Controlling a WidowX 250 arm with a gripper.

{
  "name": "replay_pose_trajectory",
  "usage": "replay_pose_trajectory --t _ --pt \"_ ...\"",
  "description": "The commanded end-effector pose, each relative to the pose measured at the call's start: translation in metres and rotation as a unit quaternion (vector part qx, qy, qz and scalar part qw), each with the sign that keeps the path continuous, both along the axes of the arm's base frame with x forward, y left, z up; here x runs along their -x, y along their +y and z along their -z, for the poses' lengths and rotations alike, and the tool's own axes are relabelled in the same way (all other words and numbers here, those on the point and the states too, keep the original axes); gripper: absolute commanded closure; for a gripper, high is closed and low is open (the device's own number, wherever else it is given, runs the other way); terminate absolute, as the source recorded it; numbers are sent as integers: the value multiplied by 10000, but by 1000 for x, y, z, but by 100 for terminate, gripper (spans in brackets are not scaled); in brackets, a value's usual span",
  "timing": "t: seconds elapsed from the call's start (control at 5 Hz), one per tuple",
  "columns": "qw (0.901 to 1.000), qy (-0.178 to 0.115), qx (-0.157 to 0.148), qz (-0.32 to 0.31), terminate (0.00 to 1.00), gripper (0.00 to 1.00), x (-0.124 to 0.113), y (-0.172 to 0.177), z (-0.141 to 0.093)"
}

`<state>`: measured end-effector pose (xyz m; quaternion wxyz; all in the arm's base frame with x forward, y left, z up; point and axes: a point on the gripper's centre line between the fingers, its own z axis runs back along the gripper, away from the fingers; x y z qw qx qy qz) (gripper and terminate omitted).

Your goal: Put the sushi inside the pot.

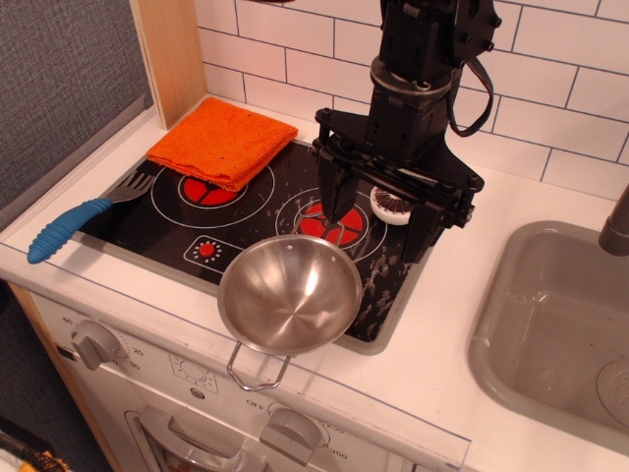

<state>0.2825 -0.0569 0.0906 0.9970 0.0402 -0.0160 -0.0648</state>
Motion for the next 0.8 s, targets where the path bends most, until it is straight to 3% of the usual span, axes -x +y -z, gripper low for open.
replay_pose_trajectory --t 0.0,0.6 --pt "10000 0 0 0 0 0 0 0 0" --pt "9990 -21 191 -406 0 0 -84 18 35"
